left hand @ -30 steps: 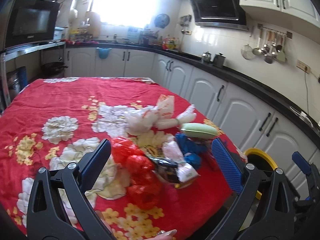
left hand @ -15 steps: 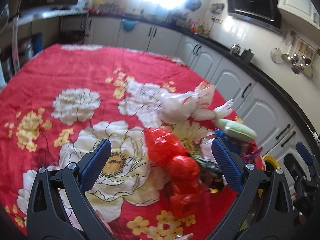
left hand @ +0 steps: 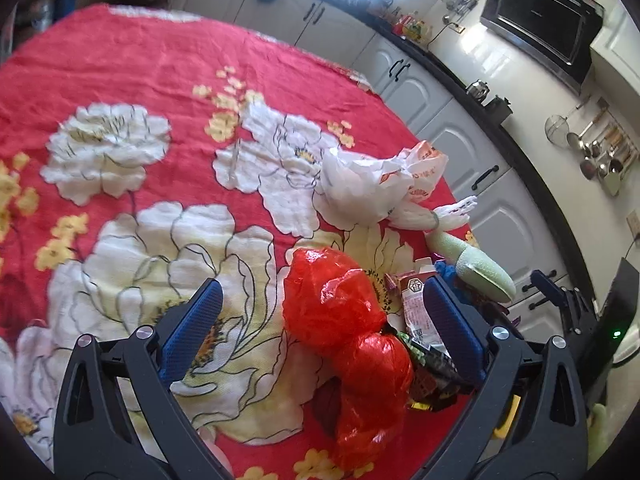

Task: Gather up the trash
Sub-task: 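Grasp the red plastic bag with the left tool while the right tool grasps the green mesh scrubber, then carry the red bag with the left tool while the right tool carries the scrubber to the bin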

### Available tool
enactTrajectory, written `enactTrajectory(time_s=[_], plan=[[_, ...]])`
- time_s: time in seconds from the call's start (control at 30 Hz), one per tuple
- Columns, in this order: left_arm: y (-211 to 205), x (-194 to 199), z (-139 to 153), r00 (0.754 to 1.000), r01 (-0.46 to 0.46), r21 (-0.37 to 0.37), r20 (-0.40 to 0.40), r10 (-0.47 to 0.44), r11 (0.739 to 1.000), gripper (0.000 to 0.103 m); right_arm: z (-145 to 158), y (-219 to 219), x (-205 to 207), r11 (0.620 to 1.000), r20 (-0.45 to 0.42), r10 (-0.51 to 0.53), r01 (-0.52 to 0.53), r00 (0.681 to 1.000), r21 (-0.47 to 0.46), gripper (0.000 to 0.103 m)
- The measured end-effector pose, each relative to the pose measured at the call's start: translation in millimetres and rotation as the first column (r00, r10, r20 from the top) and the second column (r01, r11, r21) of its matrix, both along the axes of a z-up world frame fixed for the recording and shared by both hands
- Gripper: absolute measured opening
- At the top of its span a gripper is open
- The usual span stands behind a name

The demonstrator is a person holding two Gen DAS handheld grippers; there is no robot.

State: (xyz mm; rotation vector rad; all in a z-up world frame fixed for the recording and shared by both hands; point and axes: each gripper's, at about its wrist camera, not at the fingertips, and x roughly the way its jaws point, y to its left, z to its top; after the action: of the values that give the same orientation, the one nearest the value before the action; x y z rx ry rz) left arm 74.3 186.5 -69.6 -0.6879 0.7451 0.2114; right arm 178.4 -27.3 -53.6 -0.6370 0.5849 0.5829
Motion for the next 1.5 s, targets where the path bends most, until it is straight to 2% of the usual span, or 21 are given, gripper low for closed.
enactTrajectory(time_s=[0.13,0.17,0.2,0.23,0.3,0.37,0.5,0.53,0.57,0.63,0.73,0.9,1.13,1.4,1.5], plan=[[8.0,6.4,-12.3,0.999,-0.006,-0.073,-0.032,0.004,0.997,0.089,-7.6,11.2,9.6,0.998,0.007,0.029,-0.028,1.0,-0.051,0.095],[9.8,7.4,-14.9,0.999,-0.01,-0.087,-0.038,0.007,0.996,0.086,-10.5,14.1,11.2,0.997,0.009,0.033,-0.032,0.999,-0.072,0.092],[11.1,8.5,-17.4,0.999,-0.012,-0.097,-0.043,0.008,0.995,0.083,-12.5,16.6,12.4,0.996,0.008,0.037,-0.037,0.999,-0.086,0.087],[12.2,9.3,-19.7,0.999,-0.013,-0.106,-0.049,0.008,0.994,0.08,-15.5,18.9,14.6,0.994,-0.002,0.045,-0.045,0.999,-0.099,0.076],[13.3,9.0,-21.8,0.999,-0.015,-0.117,-0.048,0.009,0.993,0.075,-17.7,21.2,17.5,0.994,-0.024,0.046,-0.049,0.999,-0.101,0.069],[13.7,8.8,-22.0,0.999,-0.009,-0.134,-0.038,0.004,0.991,0.072,-19.1,20.9,18.5,0.994,-0.043,0.049,-0.053,0.998,-0.092,0.053],[15.0,8.3,-24.6,0.999,0.007,-0.172,-0.032,-0.012,0.985,0.061,-13.3,15.8,18.0,0.998,-0.049,0.051,-0.053,0.998,-0.038,0.046],[14.6,8.1,-25.0,0.999,0.011,-0.179,-0.029,-0.017,0.984,0.054,-10.1,12.7,18.6,0.999,-0.058,0.049,-0.049,0.997,-0.014,0.042],[14.1,8.5,-25.7,0.999,0.02,-0.187,-0.028,-0.026,0.982,0.052,-7.1,10.1,18.6,0.999,-0.068,0.049,-0.049,0.996,0.009,0.041],[13.6,8.8,-27.0,0.999,0.034,-0.206,-0.024,-0.039,0.978,0.04,0.6,2.7,18.9,0.996,-0.087,0.053,-0.046,0.995,0.074,0.04],[11.7,9.9,-26.7,0.998,0.063,-0.222,-0.009,-0.067,0.973,0.027,10.8,-8.5,18.0,0.987,-0.116,0.058,-0.039,0.992,0.155,0.039],[10.0,4.1,-9.9,0.994,0.103,-0.159,0.037,-0.098,0.982,0.018,27.2,-28.0,11.8,0.962,-0.15,0.057,-0.014,0.987,0.273,0.038],[11.5,-13.4,26.5,0.986,0.132,-0.082,0.109,-0.123,0.988,0.015,48.4,-65.1,-1.6,0.916,-0.184,0.056,0.022,0.981,0.4,0.038],[-12.8,-19.5,76.8,0.96,0.154,0.062,0.225,-0.164,0.986,0.014,62.4,-112.2,-22.2,0.878,-0.179,0.018,0.07,0.984,0.473,0.038],[-28.1,-13.5,86.1,0.95,0.182,0.083,0.242,-0.197,0.98,0.014,63.5,-124.0,-27.9,0.867,-0.178,-0.002,0.091,0.984,0.49,0.038]])
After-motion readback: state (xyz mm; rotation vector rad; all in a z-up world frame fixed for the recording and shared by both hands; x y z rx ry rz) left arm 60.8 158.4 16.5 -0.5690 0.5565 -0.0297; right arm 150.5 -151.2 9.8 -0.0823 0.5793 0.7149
